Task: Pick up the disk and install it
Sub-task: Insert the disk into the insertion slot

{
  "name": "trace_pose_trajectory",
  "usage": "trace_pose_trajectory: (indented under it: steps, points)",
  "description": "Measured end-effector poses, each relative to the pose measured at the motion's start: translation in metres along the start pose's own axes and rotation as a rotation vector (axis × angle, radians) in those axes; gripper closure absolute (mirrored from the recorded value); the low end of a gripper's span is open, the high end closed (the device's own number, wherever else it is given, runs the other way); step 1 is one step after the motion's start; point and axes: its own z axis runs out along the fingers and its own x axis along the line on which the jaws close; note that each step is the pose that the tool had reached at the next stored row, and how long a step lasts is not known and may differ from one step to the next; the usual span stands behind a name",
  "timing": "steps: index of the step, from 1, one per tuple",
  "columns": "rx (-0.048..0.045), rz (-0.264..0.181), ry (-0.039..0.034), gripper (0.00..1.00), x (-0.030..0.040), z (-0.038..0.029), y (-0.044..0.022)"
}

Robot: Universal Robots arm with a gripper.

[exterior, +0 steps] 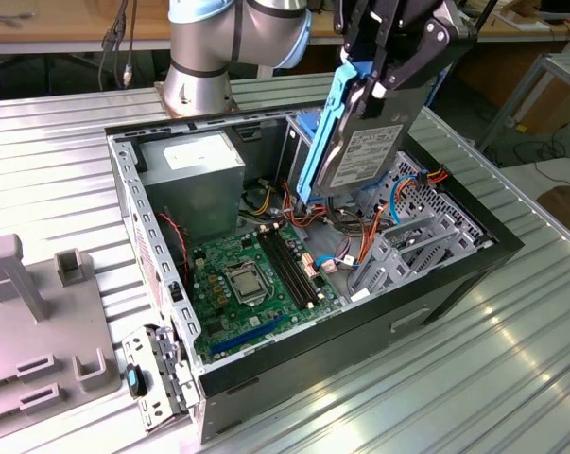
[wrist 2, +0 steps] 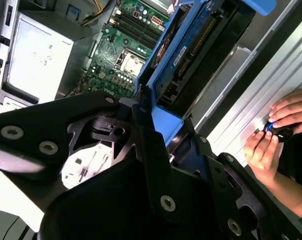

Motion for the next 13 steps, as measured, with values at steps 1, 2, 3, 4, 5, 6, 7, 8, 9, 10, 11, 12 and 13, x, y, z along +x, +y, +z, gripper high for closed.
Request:
trace_pose_trajectory:
  steps: [1, 2, 3, 4, 5, 6, 7, 8, 9, 10, 11, 12, 13]
  points:
    - [0.0001, 0.0, 0.0, 0.63, 0.0017, 0.0005, -0.0015]
    - [0.0001, 0.0, -0.0001, 0.63, 0.0031, 0.0012, -0.0044]
    - [0.0001, 0.0, 0.0, 0.63, 0.0038, 0.0023, -0.0095]
    - [0.0, 0.0, 0.0001, 0.63, 0.004, 0.0029, -0.0127]
    - [0.0001, 0.0, -0.0001, 0.63, 0.0041, 0.0036, -0.016]
    - [0.0001, 0.0, 0.0, 0.63, 0.0043, 0.0043, -0.02]
    - [0.0, 0.0, 0.0002, 0.63, 0.0047, 0.0046, -0.022]
    - [0.0001, 0.0, 0.0021, 0.63, 0.0063, 0.0054, -0.0248]
    - [0.0002, 0.0, 0.0036, 0.63, 0.0074, 0.0059, -0.026]
    - [0.0002, 0.0, 0.006, 0.63, 0.0084, 0.0064, -0.0269]
    - [0.0003, -0.001, 0.011, 0.63, 0.0098, 0.0071, -0.0279]
    - [0.0005, -0.001, 0.0158, 0.63, 0.0122, 0.0084, -0.0293]
    - [0.0005, -0.001, 0.0173, 0.63, 0.0136, 0.0092, -0.03]
